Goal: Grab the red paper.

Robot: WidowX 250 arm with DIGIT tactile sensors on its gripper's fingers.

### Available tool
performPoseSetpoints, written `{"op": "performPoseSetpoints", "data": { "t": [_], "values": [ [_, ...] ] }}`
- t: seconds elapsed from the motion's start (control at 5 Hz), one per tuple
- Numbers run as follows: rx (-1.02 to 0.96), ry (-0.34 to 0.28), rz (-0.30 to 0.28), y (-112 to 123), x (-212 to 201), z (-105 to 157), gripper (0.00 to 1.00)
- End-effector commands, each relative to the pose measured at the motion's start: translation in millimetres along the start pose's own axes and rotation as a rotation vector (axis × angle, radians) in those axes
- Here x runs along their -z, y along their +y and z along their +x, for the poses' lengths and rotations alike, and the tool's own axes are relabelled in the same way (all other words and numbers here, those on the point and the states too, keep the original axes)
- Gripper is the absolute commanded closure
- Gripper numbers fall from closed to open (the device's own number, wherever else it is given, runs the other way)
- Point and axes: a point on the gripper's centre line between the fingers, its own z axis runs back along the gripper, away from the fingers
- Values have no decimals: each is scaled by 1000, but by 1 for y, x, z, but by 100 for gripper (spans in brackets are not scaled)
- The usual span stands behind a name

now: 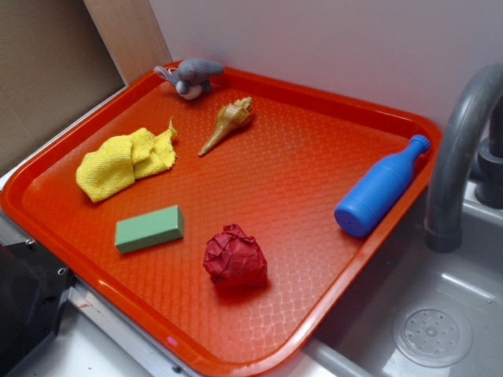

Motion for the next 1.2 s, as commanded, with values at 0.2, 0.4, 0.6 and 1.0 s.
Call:
{"op": "performPoseSetpoints", "data": {
  "t": [0.2, 0.4, 0.6, 1.0],
  "values": [
    [-99, -61, -21, -29, 9, 3, 0],
    [-137, -53, -48, -69, 37, 7, 0],
    [-206, -44, 3, -107, 71, 15, 0],
    [-191, -19, 69, -134, 135, 34, 0]
  ]
}}
